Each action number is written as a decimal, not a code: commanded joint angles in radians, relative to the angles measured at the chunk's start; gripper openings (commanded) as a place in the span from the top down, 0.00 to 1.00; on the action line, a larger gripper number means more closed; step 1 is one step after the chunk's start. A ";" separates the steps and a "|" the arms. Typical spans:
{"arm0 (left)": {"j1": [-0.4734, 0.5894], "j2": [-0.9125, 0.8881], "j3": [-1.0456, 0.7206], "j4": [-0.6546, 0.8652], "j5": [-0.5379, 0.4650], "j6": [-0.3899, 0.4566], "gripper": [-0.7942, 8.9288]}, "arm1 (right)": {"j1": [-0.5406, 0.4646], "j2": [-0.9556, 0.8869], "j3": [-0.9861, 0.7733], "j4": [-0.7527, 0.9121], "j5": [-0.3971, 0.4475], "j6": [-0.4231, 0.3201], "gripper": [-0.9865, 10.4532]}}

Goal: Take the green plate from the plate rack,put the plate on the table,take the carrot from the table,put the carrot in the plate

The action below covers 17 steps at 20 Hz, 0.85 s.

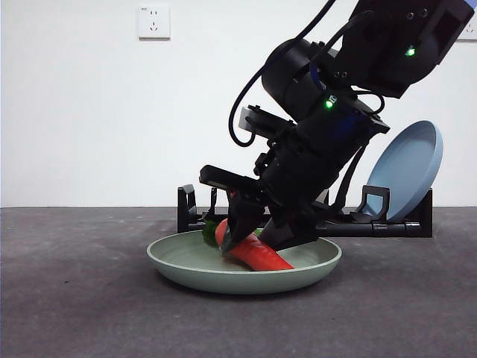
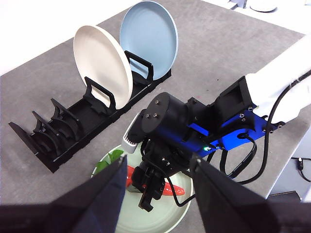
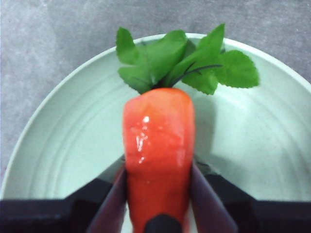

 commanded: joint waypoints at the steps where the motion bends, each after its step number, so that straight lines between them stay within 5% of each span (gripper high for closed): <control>1: -0.001 0.000 -0.003 0.000 0.000 -0.005 0.69 | 0.006 -0.006 -0.006 -0.009 -0.001 0.006 0.52; 7: 0.002 0.000 -0.003 -0.078 -0.021 0.076 0.69 | 0.005 -0.238 -0.006 -0.190 0.001 -0.026 0.47; 10: 0.002 0.000 -0.003 -0.146 -0.079 0.076 0.69 | 0.006 -0.438 -0.006 -0.415 -0.003 -0.078 0.47; 17: 0.001 0.000 -0.003 -0.254 -0.019 0.030 0.69 | 0.006 -0.898 -0.006 -0.973 -0.063 -0.103 0.48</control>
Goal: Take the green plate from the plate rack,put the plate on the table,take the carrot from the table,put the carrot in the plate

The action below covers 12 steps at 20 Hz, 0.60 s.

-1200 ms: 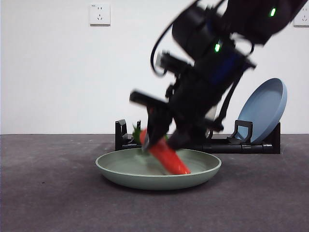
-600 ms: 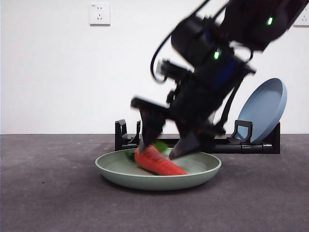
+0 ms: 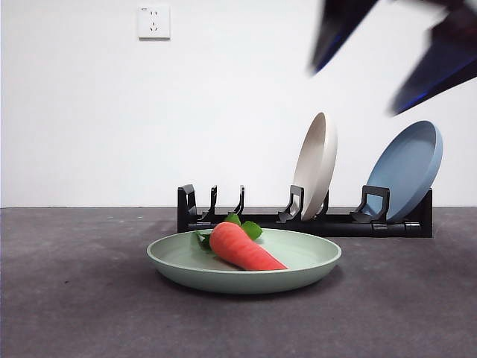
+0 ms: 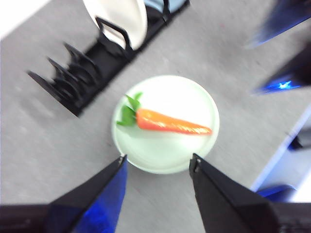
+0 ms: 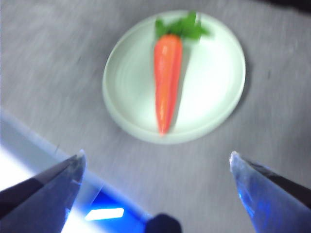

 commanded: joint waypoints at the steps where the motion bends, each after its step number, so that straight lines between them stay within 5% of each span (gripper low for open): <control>1: 0.001 0.000 -0.003 -0.012 0.041 -0.034 0.69 | 0.002 -0.098 -0.006 -0.116 -0.043 -0.010 0.48; 8: 0.001 0.000 -0.003 -0.020 0.164 -0.058 0.70 | 0.002 -0.277 -0.006 -0.330 -0.071 -0.010 0.53; 12: 0.001 0.000 -0.003 -0.029 0.212 -0.064 0.94 | 0.002 -0.333 -0.006 -0.402 -0.070 -0.011 0.93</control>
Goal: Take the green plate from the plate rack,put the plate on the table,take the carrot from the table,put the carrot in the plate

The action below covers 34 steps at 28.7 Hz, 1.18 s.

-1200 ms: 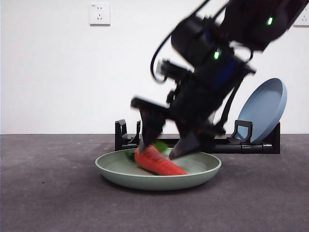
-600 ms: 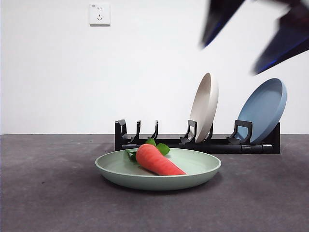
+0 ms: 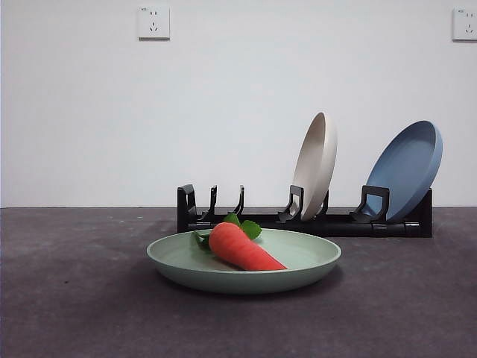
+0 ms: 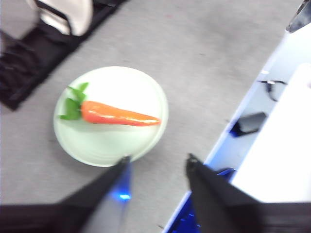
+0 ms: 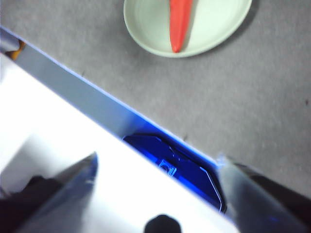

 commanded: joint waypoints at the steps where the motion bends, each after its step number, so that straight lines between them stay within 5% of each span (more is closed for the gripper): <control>1: 0.001 0.000 -0.003 -0.005 0.012 -0.018 0.93 | 0.002 -0.023 -0.006 -0.013 -0.001 -0.009 0.92; 26: 0.001 0.000 -0.003 -0.010 0.005 -0.016 0.92 | 0.002 -0.038 -0.006 -0.016 0.002 -0.008 0.91; 34: 0.175 -0.102 -0.015 0.145 -0.067 0.214 0.92 | 0.002 -0.038 -0.006 -0.016 0.002 -0.008 0.91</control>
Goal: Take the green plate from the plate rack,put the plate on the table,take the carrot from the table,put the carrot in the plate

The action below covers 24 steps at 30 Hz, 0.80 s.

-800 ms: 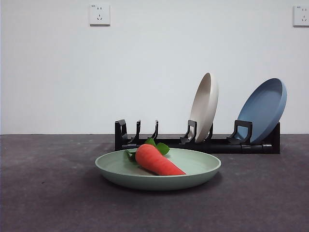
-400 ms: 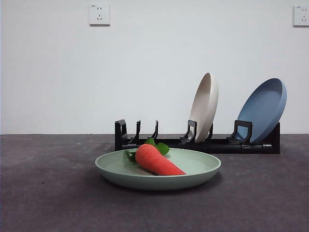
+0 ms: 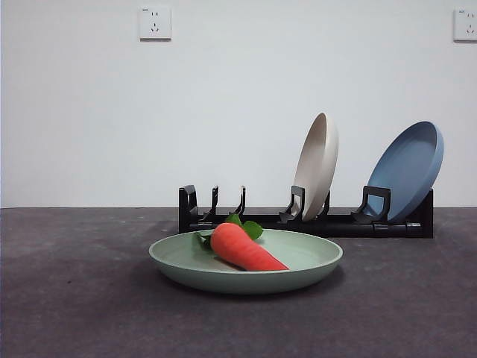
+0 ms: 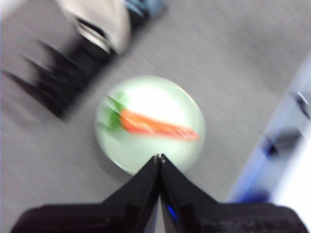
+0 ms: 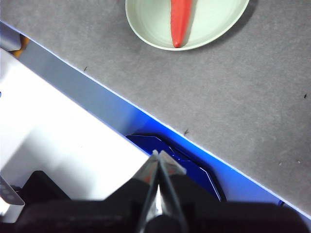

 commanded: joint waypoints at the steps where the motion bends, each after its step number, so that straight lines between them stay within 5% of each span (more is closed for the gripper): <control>1: 0.131 -0.065 -0.023 0.166 0.004 0.144 0.92 | 0.002 -0.002 -0.006 0.005 0.002 -0.008 0.91; 8: 0.554 -0.279 -0.203 0.555 0.185 0.184 0.92 | 0.002 -0.002 -0.006 0.005 0.002 -0.008 0.91; 13: 0.766 -0.469 -0.419 0.706 0.173 0.185 0.92 | 0.002 -0.002 -0.006 0.005 0.002 -0.008 0.91; 24: 0.915 -0.844 -0.969 0.822 0.151 0.114 0.92 | 0.002 -0.002 -0.006 0.005 0.002 -0.008 0.91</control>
